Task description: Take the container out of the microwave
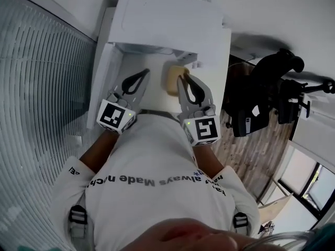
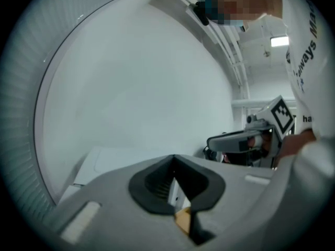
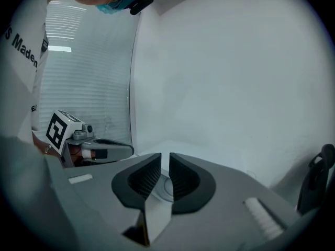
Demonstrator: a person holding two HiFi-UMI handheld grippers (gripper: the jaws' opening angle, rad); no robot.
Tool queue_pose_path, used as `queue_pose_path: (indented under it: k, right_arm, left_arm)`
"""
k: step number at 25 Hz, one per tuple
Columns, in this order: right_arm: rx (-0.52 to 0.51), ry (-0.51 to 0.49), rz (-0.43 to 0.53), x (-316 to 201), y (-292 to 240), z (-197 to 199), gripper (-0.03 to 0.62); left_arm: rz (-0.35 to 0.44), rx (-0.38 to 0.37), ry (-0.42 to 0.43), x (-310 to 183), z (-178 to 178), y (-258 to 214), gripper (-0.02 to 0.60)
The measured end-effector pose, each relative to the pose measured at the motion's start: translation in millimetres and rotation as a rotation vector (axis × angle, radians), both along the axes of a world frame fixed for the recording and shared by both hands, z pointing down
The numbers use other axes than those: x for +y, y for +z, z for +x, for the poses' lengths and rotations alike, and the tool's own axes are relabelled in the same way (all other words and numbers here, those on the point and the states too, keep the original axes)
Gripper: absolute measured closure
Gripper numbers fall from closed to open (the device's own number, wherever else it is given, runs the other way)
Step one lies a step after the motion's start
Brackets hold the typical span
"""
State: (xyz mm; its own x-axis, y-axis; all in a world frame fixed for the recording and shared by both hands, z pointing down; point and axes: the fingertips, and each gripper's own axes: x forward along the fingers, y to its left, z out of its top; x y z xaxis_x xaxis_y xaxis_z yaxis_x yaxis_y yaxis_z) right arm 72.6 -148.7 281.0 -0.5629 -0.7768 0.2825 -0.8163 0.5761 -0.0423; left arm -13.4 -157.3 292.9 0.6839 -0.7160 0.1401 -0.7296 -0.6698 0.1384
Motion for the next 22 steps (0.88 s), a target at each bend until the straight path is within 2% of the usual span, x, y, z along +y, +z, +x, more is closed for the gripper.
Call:
queue_pose_path:
  k: [10,22]
  right_arm:
    - [-0.031,-0.043,0.059,4.6,-46.5,-9.1,0.545]
    - [-0.063,-0.065,0.103,3.8,-73.8,-17.3,0.545]
  left_arm:
    - [0.059,0.027,-0.001,4.6,1.0,-44.3,0.578]
    - [0.096,0.054,0.002,2.2,9.5,-68.8,0.578]
